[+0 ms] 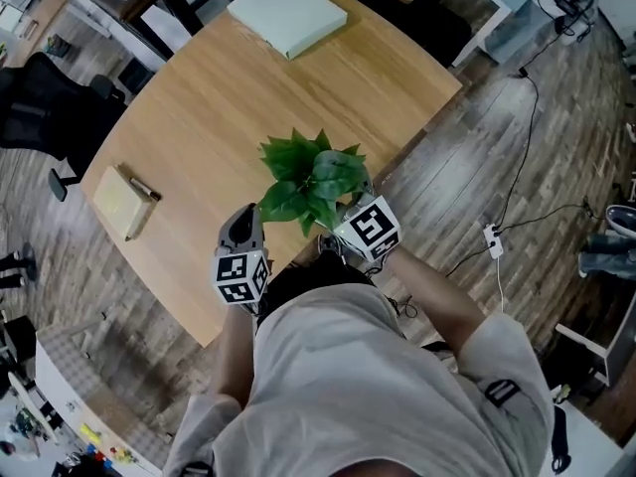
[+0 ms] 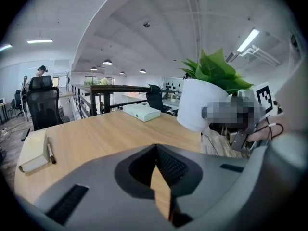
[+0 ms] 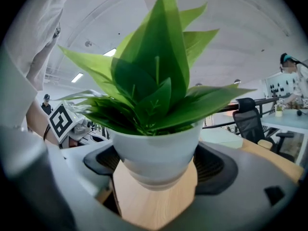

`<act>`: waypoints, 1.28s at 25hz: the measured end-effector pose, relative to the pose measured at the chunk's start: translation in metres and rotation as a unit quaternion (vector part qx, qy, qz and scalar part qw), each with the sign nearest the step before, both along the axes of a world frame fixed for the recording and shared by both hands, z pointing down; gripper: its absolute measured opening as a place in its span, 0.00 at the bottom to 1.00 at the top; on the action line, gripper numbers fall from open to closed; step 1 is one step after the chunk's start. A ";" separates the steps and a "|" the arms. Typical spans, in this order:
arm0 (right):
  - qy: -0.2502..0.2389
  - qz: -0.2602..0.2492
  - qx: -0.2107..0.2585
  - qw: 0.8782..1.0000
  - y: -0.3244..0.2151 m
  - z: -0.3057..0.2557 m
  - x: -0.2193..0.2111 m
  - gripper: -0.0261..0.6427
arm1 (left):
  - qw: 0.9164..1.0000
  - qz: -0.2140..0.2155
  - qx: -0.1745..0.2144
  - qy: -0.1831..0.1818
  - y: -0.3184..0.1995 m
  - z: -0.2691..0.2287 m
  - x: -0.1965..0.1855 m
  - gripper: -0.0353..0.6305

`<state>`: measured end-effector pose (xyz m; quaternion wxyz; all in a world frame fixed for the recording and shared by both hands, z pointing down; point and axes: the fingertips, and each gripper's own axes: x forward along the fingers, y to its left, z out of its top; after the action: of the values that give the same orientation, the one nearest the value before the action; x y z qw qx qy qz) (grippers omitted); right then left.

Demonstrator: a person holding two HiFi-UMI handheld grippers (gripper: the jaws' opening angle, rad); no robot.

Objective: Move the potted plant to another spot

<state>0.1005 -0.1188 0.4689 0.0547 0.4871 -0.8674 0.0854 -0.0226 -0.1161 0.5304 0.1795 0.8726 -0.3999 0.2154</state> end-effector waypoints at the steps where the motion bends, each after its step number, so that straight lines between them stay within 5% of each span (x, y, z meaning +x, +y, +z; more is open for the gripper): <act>1: 0.000 0.008 0.001 1.000 0.001 0.001 0.005 0.75 | 1.000 0.008 0.000 0.000 -0.001 0.000 0.005 0.07; 19: -0.019 0.156 -0.045 0.987 0.032 0.026 0.034 0.75 | 0.991 0.132 -0.024 0.018 0.011 0.016 0.024 0.07; 32: -0.026 0.191 -0.051 0.980 0.012 0.043 0.077 0.75 | 0.990 0.137 -0.026 0.023 -0.014 0.028 0.050 0.07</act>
<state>0.1779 -0.1069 0.5117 0.0392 0.6381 -0.7539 0.1512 0.0270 -0.1297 0.5587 0.1806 0.9188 -0.2668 0.2281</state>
